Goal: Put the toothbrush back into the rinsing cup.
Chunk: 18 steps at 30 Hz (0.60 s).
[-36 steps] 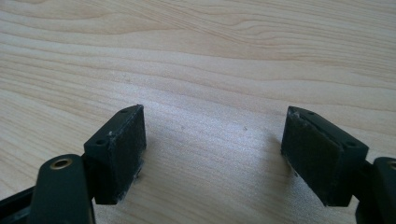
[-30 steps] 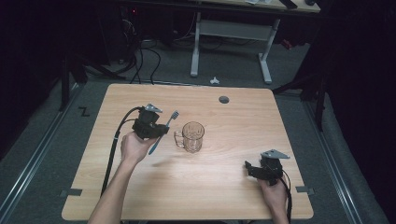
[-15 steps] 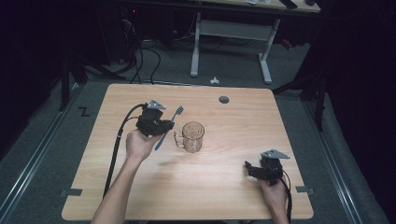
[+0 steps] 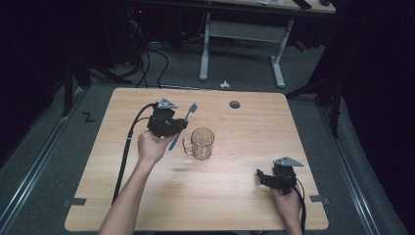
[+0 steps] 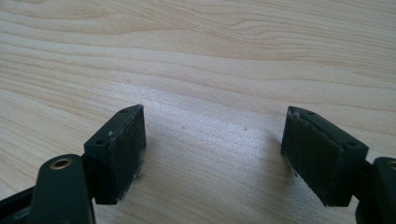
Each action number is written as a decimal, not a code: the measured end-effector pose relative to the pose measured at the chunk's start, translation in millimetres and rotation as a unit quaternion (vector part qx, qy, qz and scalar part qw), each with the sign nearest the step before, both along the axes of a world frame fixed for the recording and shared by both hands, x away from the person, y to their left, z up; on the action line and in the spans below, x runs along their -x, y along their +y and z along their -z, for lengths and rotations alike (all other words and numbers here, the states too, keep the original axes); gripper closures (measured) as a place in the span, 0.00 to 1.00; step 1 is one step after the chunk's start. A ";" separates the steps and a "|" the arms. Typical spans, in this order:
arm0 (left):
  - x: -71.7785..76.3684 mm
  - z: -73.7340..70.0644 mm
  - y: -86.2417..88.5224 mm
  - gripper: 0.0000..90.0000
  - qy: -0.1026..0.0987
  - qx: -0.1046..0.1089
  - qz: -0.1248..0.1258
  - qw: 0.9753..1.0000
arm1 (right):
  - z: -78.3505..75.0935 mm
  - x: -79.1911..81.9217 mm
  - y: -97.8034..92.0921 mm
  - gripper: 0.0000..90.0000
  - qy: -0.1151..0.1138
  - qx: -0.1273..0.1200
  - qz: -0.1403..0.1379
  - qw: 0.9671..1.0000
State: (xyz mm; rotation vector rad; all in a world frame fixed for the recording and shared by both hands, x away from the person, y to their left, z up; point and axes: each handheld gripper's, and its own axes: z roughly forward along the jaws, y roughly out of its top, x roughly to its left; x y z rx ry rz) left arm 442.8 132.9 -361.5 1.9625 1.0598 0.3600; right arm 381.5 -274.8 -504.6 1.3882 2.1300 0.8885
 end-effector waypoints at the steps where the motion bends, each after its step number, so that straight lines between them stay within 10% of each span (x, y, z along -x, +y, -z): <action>1: -1.0 0.1 -0.5 0.89 0.000 0.002 0.001 1.000 | 0.0 0.0 0.0 0.25 0.000 0.000 0.000 1.000; 18: -10.1 -7.2 -17.5 0.89 -0.030 0.025 0.009 0.999 | 0.0 0.0 0.1 0.25 0.000 -0.001 0.000 1.000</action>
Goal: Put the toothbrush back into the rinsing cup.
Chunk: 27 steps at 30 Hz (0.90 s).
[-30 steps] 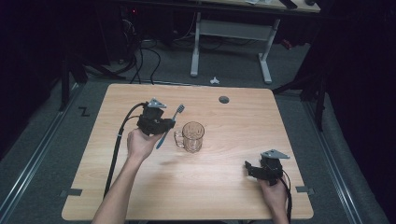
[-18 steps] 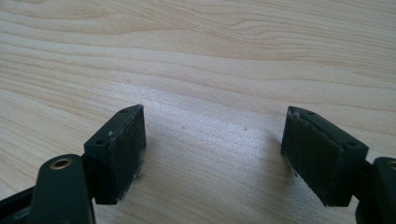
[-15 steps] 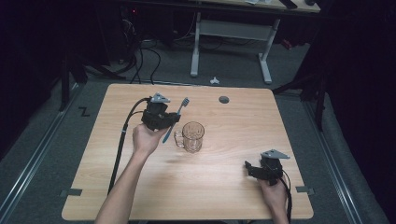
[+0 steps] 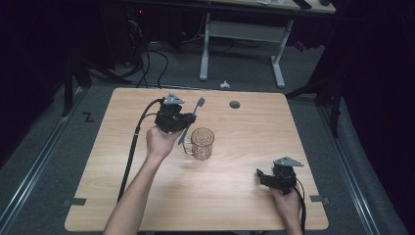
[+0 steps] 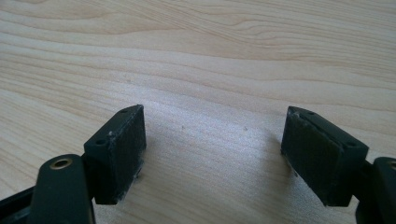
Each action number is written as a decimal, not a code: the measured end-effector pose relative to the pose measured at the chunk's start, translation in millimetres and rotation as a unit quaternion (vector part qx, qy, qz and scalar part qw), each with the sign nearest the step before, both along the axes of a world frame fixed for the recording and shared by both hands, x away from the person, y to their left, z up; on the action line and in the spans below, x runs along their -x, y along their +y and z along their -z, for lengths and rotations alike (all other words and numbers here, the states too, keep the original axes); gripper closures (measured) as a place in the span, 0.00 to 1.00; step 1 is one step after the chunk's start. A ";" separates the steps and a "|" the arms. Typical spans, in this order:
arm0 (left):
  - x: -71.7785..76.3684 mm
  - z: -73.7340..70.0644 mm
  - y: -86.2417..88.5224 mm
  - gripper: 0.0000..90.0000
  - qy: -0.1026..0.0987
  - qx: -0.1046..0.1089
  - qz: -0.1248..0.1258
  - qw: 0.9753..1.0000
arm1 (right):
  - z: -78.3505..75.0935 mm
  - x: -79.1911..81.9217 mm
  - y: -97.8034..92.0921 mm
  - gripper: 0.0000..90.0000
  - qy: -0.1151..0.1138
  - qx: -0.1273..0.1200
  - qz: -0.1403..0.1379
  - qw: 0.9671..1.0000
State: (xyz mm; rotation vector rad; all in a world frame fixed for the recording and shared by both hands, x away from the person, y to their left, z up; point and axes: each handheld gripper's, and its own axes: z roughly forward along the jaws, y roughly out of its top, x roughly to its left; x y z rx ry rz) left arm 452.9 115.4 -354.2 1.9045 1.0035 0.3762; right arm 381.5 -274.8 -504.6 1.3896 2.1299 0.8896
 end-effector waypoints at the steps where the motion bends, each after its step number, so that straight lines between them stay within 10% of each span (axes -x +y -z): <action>1: -0.4 -0.1 -0.2 0.89 -0.001 0.001 0.000 1.000 | 0.0 0.0 0.0 0.25 0.000 0.000 0.000 1.000; 27: -9.1 5.8 -7.3 0.89 -0.020 0.038 -0.001 0.999 | 0.0 0.0 0.0 0.25 0.000 0.000 0.000 1.000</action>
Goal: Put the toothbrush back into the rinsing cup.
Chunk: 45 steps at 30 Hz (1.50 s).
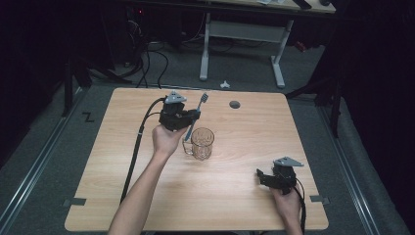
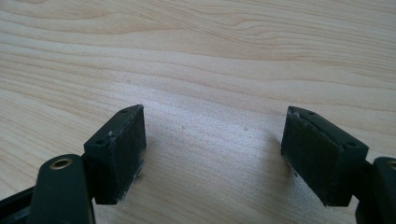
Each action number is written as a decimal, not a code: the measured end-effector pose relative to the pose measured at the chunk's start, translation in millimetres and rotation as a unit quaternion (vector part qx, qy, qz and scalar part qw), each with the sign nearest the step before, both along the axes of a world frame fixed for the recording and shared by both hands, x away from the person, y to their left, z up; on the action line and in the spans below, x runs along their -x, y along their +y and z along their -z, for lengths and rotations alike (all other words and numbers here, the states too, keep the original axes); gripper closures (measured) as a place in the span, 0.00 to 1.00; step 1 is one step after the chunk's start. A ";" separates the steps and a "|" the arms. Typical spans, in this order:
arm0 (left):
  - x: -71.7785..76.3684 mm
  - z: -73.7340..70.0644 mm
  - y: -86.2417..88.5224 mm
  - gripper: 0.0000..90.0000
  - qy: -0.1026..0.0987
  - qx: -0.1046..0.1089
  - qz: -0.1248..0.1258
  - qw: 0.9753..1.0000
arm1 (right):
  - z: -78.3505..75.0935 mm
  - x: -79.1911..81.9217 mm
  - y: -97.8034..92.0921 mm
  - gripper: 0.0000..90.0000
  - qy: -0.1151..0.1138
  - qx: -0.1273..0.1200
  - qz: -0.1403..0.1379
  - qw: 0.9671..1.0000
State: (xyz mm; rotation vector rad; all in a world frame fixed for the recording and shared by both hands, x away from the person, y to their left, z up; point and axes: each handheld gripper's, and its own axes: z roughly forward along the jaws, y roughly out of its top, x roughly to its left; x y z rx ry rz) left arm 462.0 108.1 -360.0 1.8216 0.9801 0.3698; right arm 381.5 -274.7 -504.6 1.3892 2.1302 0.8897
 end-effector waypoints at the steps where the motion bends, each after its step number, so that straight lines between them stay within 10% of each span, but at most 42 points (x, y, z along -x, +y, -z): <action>1: -0.4 0.6 -0.5 0.89 0.000 0.001 0.000 1.000 | 0.0 0.0 0.0 0.25 0.000 0.000 0.000 1.000; 45: 2.1 6.4 8.5 0.88 0.007 -0.010 0.002 1.000 | 0.0 0.0 0.0 0.25 0.000 0.001 -0.001 1.000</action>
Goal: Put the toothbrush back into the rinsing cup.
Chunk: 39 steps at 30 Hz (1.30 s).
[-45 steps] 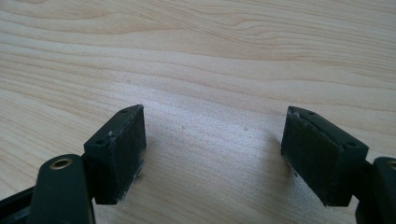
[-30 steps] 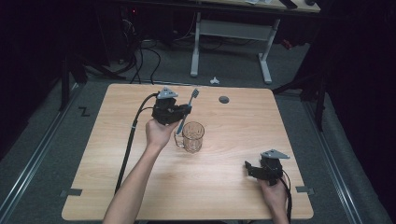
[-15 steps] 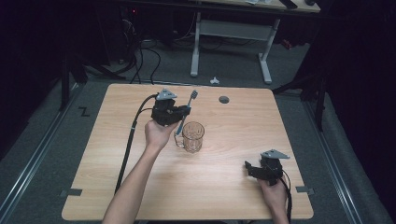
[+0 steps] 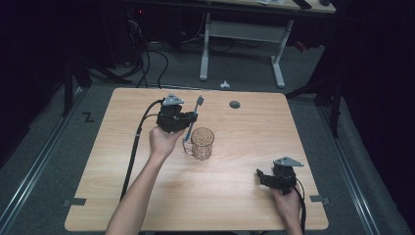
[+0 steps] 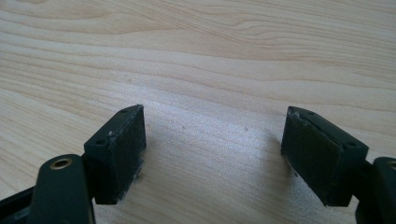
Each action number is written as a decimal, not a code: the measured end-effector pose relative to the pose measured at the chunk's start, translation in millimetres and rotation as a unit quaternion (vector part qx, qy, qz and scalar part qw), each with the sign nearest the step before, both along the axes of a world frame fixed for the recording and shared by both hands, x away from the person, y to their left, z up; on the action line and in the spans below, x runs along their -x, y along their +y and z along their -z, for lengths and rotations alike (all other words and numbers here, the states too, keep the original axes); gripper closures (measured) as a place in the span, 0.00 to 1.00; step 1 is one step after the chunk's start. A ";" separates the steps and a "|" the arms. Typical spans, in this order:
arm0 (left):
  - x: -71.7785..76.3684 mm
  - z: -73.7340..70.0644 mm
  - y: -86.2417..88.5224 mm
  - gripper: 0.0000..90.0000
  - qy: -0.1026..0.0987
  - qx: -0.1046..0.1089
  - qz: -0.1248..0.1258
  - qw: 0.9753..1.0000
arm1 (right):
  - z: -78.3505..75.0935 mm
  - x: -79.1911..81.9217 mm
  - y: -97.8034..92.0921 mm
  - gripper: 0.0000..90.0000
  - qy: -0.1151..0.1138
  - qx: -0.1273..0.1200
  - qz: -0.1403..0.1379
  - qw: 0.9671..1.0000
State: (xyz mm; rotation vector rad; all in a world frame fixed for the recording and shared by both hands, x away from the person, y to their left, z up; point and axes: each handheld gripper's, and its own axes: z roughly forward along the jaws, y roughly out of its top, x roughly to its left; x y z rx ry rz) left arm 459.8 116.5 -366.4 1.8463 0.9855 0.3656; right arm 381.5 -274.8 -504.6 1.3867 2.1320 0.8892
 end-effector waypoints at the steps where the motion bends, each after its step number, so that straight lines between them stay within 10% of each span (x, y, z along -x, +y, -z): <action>1: 0.2 0.2 0.4 0.88 0.001 0.000 -0.001 1.000 | 0.0 0.0 0.0 0.25 0.000 0.000 0.000 1.000; 39: 14.9 11.4 17.0 0.88 0.012 -0.002 -0.009 1.000 | 0.0 -0.1 0.1 0.25 0.000 0.000 -0.001 1.000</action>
